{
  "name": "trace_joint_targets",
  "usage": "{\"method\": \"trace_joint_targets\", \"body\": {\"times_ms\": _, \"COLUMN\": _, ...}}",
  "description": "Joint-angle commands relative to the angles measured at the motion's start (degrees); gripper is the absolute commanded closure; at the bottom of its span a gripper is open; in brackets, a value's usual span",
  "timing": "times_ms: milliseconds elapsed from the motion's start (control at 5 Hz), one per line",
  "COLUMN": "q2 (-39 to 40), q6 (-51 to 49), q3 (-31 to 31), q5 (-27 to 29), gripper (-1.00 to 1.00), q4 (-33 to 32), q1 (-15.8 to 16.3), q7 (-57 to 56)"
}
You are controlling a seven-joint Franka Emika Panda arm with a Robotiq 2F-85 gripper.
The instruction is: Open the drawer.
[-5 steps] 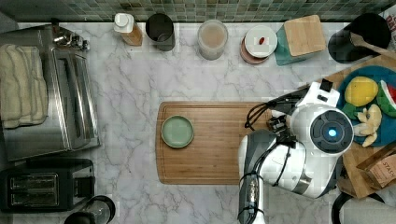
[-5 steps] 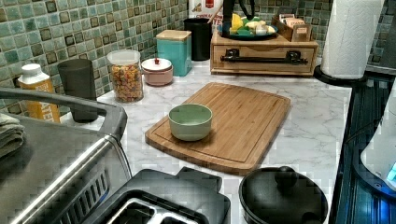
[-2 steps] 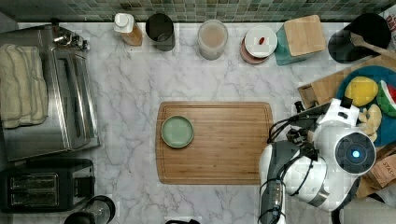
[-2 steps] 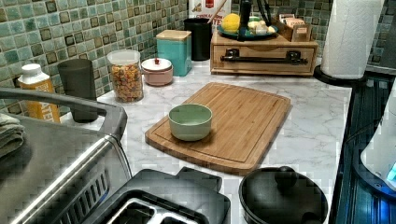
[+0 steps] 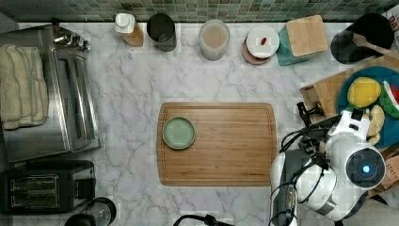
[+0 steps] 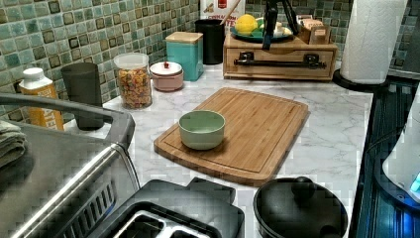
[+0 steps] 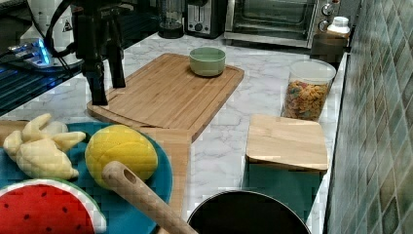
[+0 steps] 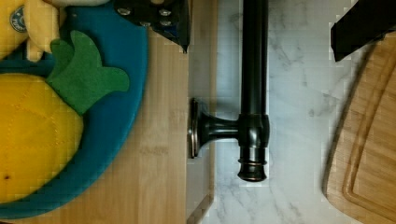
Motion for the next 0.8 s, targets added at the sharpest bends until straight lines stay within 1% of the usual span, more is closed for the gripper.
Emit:
{"method": "trace_joint_targets", "body": {"times_ms": 200, "q2": -0.3, "q6": 1.1, "q3": -1.0, "q5": 2.8, "gripper": -1.0, "q4": -4.4, "q1": -1.4, "q7": -0.7}}
{"method": "trace_joint_targets", "body": {"times_ms": 400, "q2": 2.0, "q6": 2.4, "q3": -1.1, "q5": 3.8, "gripper": -1.0, "q4": -3.3, "q1": -1.5, "q7": -2.8}}
{"method": "trace_joint_targets", "body": {"times_ms": 600, "q2": 5.2, "q6": 5.9, "q3": -0.8, "q5": 8.0, "gripper": -1.0, "q4": -2.8, "q1": -2.5, "q7": -7.7}}
{"method": "trace_joint_targets", "body": {"times_ms": 800, "q2": 7.1, "q6": 7.5, "q3": -0.8, "q5": 6.3, "gripper": -1.0, "q4": -3.0, "q1": -2.9, "q7": -5.8}}
